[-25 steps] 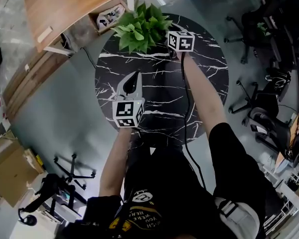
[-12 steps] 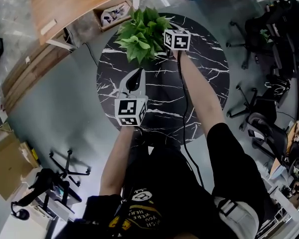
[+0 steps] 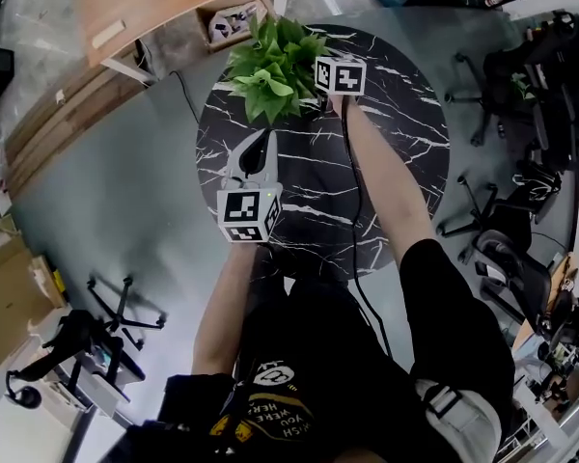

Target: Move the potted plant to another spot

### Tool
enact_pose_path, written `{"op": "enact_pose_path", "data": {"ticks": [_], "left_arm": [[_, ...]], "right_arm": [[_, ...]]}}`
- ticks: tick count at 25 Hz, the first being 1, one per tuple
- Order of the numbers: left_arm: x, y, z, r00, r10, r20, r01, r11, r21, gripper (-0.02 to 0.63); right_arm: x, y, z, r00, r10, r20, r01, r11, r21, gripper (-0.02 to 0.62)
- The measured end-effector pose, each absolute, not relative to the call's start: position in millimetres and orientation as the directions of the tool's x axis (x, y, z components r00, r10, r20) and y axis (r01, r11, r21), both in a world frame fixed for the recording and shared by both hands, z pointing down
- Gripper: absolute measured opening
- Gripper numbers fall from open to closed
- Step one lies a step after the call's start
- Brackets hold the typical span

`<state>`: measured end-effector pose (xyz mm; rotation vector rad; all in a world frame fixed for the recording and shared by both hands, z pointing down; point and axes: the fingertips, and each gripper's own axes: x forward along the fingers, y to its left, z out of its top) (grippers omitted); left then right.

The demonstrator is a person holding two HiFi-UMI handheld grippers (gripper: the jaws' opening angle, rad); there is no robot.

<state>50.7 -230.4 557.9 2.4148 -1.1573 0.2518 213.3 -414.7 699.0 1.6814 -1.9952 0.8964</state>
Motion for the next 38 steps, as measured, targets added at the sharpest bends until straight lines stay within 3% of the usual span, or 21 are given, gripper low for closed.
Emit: {"op": "enact_pose_path", "data": {"ticks": [20,29,38], "left_arm": [[-99,-144,526,0.366,-0.873,0.323,-0.918,-0.281,0.28,0.002],[-140,-96,520,0.261,-0.907,0.331,-0.947,-0.174,0.271,0.003],[-160,-65,517,0.277,-0.899,0.34,-0.941,-0.181,0.286,0.003]], "right_arm": [[20,-322,705,-0.452,-0.544,0.707,-0.879,0.408,-0.248,0.015],[-25,-263,706,-0.497,-0.471,0.728,-0.825,0.517,-0.229,0.015],[-45,-199,709,-0.496,-0.42,0.76,-0.799,0.564,-0.209,0.015]]}}
